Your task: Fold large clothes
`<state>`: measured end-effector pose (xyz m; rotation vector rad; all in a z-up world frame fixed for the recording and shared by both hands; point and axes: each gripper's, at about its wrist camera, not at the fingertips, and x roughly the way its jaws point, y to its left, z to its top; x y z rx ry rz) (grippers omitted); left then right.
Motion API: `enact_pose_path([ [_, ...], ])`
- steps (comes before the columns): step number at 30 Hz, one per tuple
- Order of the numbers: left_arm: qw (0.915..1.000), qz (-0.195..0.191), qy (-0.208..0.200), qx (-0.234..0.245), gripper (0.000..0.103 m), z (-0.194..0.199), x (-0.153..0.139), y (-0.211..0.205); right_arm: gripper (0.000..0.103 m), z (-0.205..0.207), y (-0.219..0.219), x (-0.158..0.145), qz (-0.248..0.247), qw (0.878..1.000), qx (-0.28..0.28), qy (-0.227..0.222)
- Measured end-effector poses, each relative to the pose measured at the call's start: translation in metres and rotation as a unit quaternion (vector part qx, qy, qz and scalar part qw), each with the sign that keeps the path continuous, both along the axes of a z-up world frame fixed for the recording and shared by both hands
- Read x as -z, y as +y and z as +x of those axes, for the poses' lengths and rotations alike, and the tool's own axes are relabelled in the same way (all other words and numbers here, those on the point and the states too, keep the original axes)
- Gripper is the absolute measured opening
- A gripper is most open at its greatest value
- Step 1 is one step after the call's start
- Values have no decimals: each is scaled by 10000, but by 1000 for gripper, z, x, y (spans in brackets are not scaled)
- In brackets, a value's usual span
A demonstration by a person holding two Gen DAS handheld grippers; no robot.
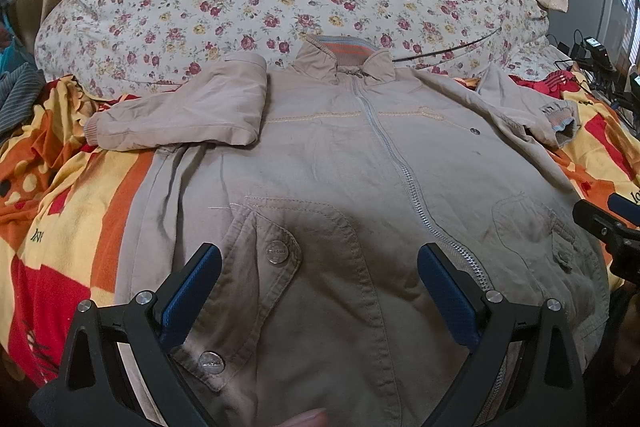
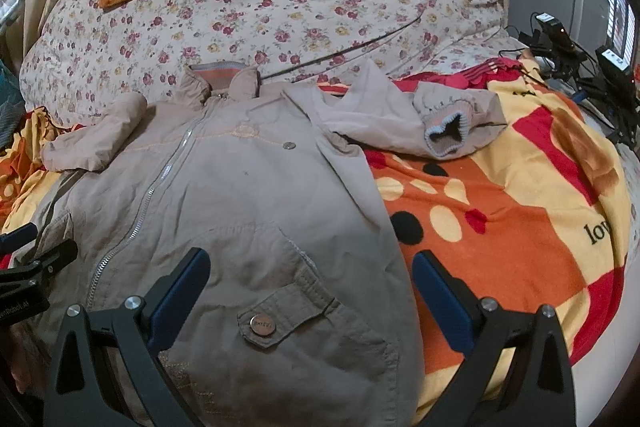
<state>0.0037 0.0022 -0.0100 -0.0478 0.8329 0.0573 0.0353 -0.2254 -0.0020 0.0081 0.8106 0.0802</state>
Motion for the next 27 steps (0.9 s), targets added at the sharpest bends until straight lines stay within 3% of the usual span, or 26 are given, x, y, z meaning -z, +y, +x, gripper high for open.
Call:
enact_pose_path([
  [19,9993,-145,-348,62,94,-6,-12,1,103,0,8,0,-217,9997,-16,-53],
  [27,9997,-20,-229,128,94,-3,-10,-5,103,-1,6,-2,-155,9998,-9,-82],
])
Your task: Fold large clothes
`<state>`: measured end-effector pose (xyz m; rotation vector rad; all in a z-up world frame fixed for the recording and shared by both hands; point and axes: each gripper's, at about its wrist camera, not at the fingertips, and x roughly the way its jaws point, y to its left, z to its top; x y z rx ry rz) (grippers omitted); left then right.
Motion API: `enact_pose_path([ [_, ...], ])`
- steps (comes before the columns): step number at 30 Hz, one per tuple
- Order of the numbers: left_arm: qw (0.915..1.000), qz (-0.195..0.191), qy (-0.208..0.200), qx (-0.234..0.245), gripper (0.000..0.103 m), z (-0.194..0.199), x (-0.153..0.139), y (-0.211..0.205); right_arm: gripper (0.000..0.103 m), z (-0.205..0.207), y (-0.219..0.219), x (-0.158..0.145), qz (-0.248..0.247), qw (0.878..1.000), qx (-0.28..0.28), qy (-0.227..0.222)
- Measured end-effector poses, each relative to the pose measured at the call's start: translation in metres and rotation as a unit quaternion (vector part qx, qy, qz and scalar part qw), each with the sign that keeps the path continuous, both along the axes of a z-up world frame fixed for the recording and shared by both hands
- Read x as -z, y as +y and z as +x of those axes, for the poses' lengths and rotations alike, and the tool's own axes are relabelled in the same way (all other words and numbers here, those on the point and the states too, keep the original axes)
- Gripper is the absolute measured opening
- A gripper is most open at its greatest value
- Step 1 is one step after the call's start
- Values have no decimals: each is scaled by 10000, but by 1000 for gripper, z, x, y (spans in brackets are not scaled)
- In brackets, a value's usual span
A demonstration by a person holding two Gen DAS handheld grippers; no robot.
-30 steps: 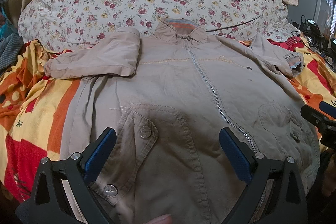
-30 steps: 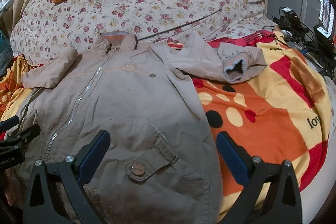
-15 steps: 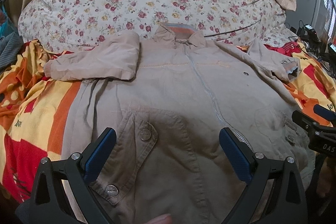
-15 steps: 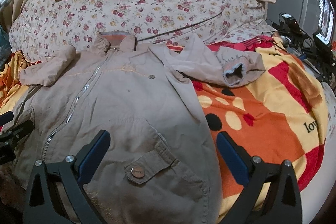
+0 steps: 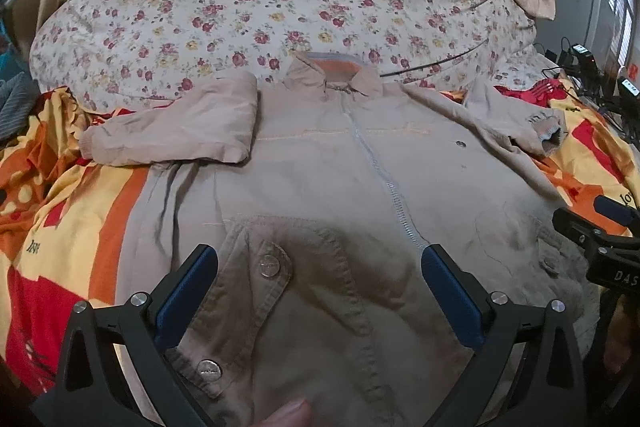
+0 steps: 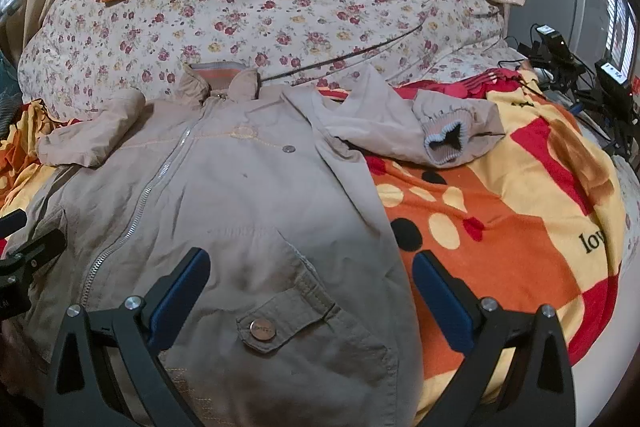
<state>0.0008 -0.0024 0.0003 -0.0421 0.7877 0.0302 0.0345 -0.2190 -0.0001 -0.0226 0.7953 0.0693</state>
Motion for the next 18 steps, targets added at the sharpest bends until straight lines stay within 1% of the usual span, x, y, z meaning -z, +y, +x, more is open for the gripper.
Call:
enact_pose_path([
  [18,10000,15,10,15,94,-1,1,-1,103,0,1,1,-10,10000,-4,7],
])
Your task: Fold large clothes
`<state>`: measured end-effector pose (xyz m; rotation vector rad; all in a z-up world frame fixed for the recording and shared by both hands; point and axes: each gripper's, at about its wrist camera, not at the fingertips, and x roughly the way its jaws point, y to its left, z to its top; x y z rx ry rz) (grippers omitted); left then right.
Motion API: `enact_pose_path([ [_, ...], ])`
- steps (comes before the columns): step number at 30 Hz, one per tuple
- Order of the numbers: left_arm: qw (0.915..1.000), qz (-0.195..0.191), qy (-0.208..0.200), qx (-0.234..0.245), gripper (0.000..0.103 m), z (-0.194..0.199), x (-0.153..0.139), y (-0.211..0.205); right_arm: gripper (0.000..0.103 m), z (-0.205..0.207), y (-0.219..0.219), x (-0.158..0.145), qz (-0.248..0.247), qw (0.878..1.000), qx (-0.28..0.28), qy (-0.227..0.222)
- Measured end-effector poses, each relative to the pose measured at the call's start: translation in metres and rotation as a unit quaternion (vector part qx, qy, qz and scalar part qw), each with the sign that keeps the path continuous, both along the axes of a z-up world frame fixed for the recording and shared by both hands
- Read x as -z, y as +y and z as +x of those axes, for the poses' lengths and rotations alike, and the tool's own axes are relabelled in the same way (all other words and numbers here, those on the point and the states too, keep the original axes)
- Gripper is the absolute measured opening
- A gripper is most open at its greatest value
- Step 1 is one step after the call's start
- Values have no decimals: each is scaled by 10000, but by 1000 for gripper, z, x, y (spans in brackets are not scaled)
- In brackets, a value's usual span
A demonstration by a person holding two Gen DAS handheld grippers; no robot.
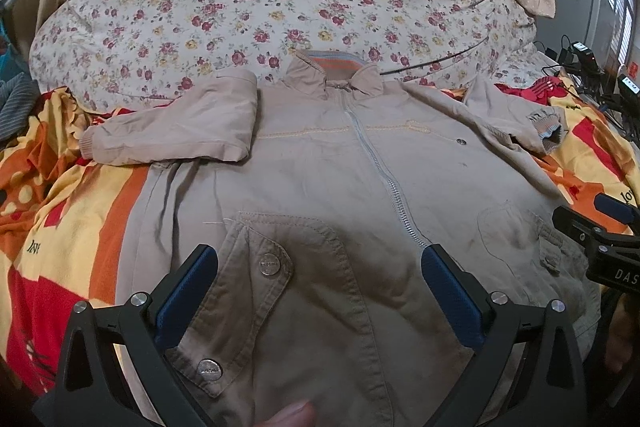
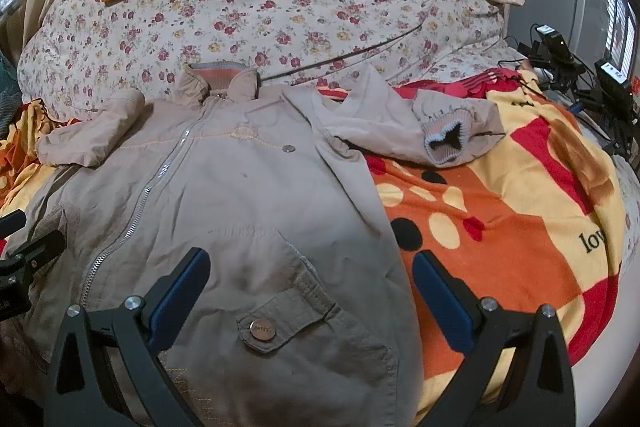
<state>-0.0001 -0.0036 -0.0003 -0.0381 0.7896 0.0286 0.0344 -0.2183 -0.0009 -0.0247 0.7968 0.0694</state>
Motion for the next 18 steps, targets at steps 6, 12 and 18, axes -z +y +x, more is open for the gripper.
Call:
enact_pose_path([
  [6,10000,-4,6,-5,94,0,0,0,103,0,0,0,0,10000,2,-3],
  [12,10000,-7,8,-2,94,0,0,0,103,0,0,0,4,10000,14,-8],
  [18,10000,-10,12,-2,94,0,0,0,103,0,0,-1,3,10000,12,-8],
])
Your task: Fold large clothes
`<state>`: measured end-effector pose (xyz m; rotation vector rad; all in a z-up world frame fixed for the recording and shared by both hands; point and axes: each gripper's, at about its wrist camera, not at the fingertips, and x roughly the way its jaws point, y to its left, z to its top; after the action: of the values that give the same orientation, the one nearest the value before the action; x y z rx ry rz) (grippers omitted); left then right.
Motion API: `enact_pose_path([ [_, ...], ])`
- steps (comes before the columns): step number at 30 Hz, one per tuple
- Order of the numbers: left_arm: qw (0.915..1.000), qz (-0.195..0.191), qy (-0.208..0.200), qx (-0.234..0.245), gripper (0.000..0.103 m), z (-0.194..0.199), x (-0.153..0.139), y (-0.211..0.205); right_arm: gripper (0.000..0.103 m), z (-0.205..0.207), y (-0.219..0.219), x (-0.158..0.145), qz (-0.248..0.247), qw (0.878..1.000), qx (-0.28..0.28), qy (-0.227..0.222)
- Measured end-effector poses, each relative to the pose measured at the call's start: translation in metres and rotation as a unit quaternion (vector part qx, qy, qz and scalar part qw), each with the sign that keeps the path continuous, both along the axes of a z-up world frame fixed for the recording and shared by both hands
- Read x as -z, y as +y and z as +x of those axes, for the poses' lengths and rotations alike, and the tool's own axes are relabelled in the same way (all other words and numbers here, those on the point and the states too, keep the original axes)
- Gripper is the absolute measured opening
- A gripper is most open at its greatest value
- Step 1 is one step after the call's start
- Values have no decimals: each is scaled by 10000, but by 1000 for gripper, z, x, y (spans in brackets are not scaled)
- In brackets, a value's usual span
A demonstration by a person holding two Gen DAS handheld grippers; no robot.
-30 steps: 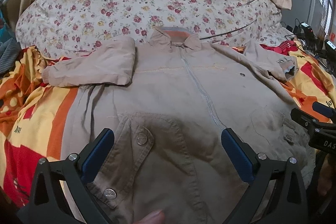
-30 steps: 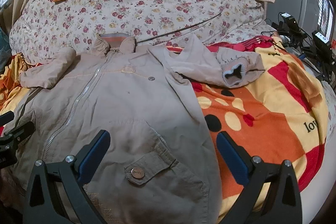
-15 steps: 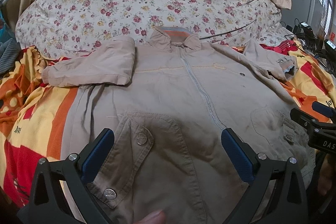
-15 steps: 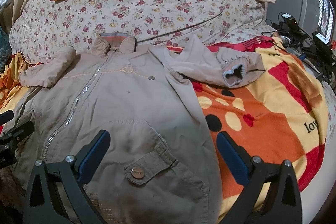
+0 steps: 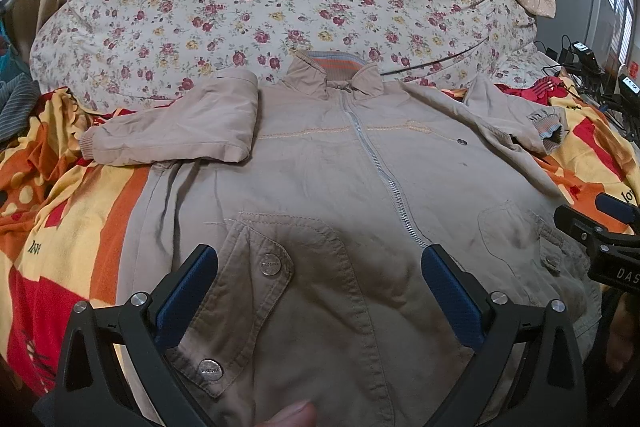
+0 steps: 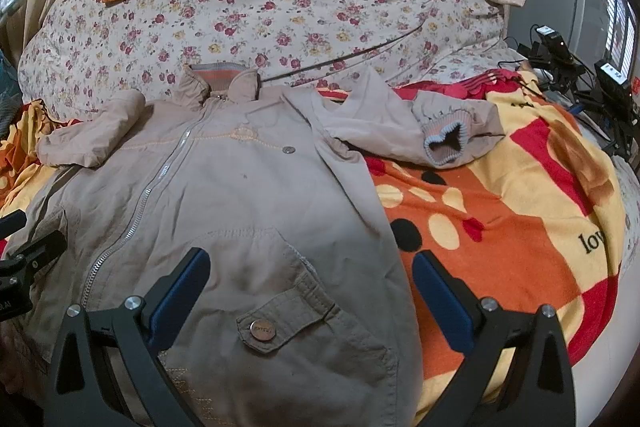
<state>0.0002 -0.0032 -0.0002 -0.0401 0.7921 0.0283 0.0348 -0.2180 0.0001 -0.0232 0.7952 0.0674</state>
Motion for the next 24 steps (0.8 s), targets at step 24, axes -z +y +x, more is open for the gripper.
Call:
enact_pose_path([
  [24,10000,2,-3,6,94,0,0,1,103,-1,0,1,-17,10000,-4,-8],
])
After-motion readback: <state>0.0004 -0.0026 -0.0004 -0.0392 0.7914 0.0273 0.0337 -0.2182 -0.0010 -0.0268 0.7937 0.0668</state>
